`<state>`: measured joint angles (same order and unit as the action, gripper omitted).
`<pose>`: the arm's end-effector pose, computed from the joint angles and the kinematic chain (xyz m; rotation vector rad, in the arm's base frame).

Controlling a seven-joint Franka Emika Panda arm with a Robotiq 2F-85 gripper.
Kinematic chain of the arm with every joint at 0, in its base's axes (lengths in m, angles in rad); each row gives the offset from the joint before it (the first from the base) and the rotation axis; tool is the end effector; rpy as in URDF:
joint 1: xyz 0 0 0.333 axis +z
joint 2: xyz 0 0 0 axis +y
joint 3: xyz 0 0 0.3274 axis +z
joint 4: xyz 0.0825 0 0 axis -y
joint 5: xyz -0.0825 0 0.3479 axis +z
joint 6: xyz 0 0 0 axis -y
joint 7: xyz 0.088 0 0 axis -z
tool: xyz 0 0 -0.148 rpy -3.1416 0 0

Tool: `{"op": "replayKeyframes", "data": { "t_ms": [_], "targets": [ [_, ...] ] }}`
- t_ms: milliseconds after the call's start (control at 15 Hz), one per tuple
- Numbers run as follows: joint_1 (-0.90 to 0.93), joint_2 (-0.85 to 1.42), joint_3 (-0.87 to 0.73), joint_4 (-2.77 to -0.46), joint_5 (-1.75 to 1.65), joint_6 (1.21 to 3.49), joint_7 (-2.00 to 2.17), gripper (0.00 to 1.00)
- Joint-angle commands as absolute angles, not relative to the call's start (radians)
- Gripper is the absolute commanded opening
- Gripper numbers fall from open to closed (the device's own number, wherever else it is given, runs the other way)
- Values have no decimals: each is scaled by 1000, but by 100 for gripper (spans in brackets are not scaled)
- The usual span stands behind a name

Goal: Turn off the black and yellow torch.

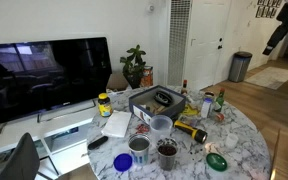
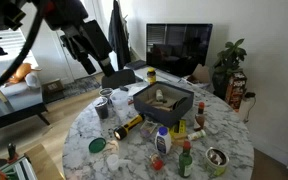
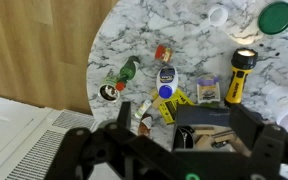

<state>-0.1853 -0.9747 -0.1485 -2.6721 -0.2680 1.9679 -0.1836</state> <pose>0.2346 -0.1146 0.5016 2.9283 -0.0458 0.3384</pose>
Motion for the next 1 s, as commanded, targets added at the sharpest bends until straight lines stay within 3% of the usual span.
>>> {"op": "replayKeyframes", "data": {
  "t_ms": [0,333,933],
  "targets": [
    [-174,-975,-156,-2669,-275,1962,-176,100],
    [-174,-975,-156,-2669,-275,1962,-176,100],
    [120,-451,-143,-2653,-81,2234,-337,100]
  ]
}}
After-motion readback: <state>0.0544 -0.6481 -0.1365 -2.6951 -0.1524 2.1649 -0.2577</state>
